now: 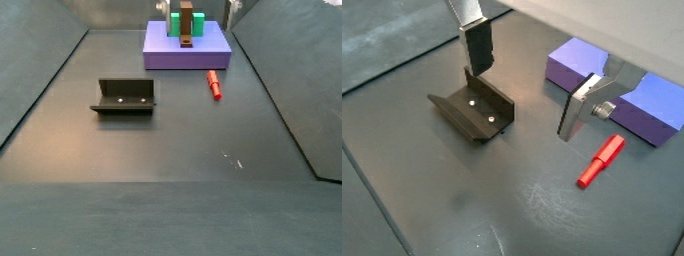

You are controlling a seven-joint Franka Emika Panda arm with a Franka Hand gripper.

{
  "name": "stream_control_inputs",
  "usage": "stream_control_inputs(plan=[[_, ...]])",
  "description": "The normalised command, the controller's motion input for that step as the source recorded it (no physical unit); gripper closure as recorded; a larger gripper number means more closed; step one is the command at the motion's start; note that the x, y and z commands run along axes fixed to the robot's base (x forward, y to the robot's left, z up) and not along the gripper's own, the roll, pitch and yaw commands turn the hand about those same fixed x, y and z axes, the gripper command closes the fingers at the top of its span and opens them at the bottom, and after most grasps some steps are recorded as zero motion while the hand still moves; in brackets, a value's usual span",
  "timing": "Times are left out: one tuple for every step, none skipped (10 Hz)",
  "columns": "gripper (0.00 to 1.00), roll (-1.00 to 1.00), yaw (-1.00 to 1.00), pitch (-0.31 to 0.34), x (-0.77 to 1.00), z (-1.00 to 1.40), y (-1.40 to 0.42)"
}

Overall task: Pick up the red object. Move up. Place the red object on the fixture. Regrasp the red object. Move to above the board. Insert the red object.
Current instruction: Pick up the red object.

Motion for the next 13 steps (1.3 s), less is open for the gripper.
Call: stream_control_inputs(plan=[[0.0, 0.02, 0.0, 0.0, 0.0, 0.0, 0.0], [0.0, 0.0, 0.0, 0.0, 0.02, -0.01, 0.0], [0.0, 0.02, 0.03, -0.03, 0.0, -0.25, -0.37], [0.0, 0.25, 0.19, 0.0, 0.0, -0.35, -0.7], [0.0, 0.2, 0.17, -0.043, -0.05, -0.37, -0.72], [0.0, 0.15, 0.15, -0.06, -0.08, -0.4, -0.63], [0.0, 0.09, 0.18, -0.017, 0.0, -0.39, -0.54], [0.0, 0.08, 0.09, -0.056, -0.11, -0.42, -0.48], [0.0, 0.03, 0.01, -0.076, -0.23, -0.41, -0.34], [0.0, 0.0, 0.05, -0.039, -0.07, -0.38, -0.29], [0.0, 0.01, 0.09, -0.06, -0.23, -0.4, -0.28], [0.0, 0.03, 0.09, -0.087, -0.31, -0.43, -0.35], [0.0, 0.02, 0.17, -0.081, -0.08, -0.43, -0.53]])
